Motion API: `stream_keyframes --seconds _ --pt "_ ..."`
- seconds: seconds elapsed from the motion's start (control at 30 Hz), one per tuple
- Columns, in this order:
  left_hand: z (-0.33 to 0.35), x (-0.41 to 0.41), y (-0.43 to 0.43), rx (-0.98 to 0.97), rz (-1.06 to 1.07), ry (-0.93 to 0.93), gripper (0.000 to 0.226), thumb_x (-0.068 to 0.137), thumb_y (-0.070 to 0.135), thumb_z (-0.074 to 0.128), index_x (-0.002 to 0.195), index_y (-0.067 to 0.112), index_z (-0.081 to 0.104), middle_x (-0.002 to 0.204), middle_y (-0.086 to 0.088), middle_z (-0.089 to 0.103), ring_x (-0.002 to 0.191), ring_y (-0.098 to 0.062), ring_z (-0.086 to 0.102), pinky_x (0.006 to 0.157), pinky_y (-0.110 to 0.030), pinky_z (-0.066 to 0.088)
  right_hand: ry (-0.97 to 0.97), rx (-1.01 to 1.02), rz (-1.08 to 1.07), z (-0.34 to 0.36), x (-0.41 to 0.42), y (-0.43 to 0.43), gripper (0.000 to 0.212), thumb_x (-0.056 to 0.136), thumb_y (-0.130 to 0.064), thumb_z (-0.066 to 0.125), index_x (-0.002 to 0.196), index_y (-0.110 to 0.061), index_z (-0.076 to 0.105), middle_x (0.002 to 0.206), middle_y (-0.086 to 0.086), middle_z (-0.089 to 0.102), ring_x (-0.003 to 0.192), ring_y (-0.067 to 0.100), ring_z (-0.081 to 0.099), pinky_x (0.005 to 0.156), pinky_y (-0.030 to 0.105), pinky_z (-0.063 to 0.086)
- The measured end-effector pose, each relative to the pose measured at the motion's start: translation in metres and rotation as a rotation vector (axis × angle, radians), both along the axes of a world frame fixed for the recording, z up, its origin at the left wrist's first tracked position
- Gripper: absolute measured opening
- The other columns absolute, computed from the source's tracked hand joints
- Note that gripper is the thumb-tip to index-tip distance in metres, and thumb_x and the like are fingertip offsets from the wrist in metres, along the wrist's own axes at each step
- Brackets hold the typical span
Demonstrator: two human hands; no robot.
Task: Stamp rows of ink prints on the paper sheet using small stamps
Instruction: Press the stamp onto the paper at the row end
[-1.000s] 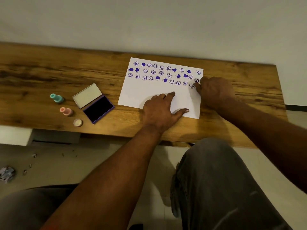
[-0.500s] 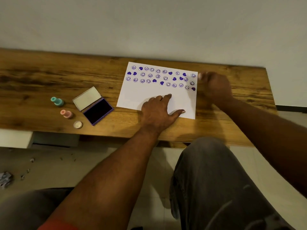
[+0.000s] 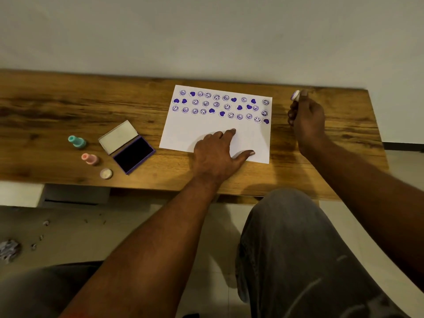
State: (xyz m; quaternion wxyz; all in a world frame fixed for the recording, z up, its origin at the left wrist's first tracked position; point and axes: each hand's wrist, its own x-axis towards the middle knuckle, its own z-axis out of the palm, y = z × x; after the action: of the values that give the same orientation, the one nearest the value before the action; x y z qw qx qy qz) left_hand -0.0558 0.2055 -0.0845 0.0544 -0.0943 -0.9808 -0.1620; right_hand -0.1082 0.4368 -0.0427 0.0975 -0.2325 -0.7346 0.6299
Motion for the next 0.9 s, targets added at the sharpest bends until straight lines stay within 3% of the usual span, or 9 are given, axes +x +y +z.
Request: stream_keyframes --seconds 0.23,0.4,0.53,0.63,0.77,0.9 --pt "0.000 -0.001 0.001 0.021 -0.034 -0.024 0.092 0.090 0.088 0.044 0.160 0.028 0.042 0.150 -0.004 0.060 0.131 -0.027 0.060 0.100 -0.044 0.053 -0.015 0.150 0.036 -0.001 0.006 0.001 0.031 0.099 -0.048 0.060 0.104 -0.023 0.076 0.084 -0.006 0.074 0.069 0.008 0.063 0.066 0.032 0.051" --pt "0.004 0.004 -0.003 0.121 0.024 0.041 0.085 0.092 0.082 0.052 0.156 0.026 0.050 0.144 -0.005 0.065 0.125 -0.026 0.065 0.097 -0.042 0.056 0.008 0.226 0.099 0.009 0.007 -0.016 0.029 0.095 -0.035 0.073 0.122 -0.023 0.076 0.090 -0.022 0.074 0.074 -0.009 0.065 0.059 0.014 0.051" --pt "0.010 0.014 -0.016 0.326 0.095 0.133 0.070 0.093 0.069 0.065 0.144 0.021 0.064 0.124 -0.004 0.075 0.105 -0.020 0.071 0.086 -0.037 0.058 0.045 0.305 0.183 0.018 0.004 -0.030 0.032 0.092 -0.025 0.078 0.123 -0.019 0.077 0.103 -0.002 0.078 0.082 0.009 0.069 0.068 0.026 0.054" --pt "0.014 0.025 -0.042 0.403 0.135 0.196 0.062 0.094 0.063 0.069 0.137 0.018 0.069 0.109 -0.003 0.076 0.091 -0.016 0.069 0.076 -0.035 0.057 0.051 0.439 0.310 0.024 0.000 -0.048 0.035 0.091 -0.025 0.079 0.125 -0.022 0.075 0.108 -0.004 0.076 0.094 0.020 0.072 0.081 0.033 0.059" --pt "0.023 0.040 -0.097 0.400 0.272 0.232 0.056 0.095 0.060 0.070 0.132 0.018 0.070 0.093 -0.001 0.073 0.082 -0.015 0.066 0.068 -0.035 0.055 0.082 0.549 0.462 0.029 -0.002 -0.095 0.037 0.085 -0.033 0.085 0.119 -0.022 0.077 0.093 -0.008 0.072 0.075 -0.005 0.064 0.069 0.006 0.048" --pt "0.025 0.054 -0.149 0.405 0.403 0.232 0.052 0.096 0.059 0.068 0.129 0.019 0.071 0.100 -0.001 0.075 0.092 -0.018 0.070 0.076 -0.038 0.058 0.090 0.550 0.597 0.032 0.000 -0.160 0.032 0.083 -0.038 0.086 0.110 -0.024 0.079 0.094 -0.009 0.075 0.077 -0.003 0.066 0.070 0.006 0.047"
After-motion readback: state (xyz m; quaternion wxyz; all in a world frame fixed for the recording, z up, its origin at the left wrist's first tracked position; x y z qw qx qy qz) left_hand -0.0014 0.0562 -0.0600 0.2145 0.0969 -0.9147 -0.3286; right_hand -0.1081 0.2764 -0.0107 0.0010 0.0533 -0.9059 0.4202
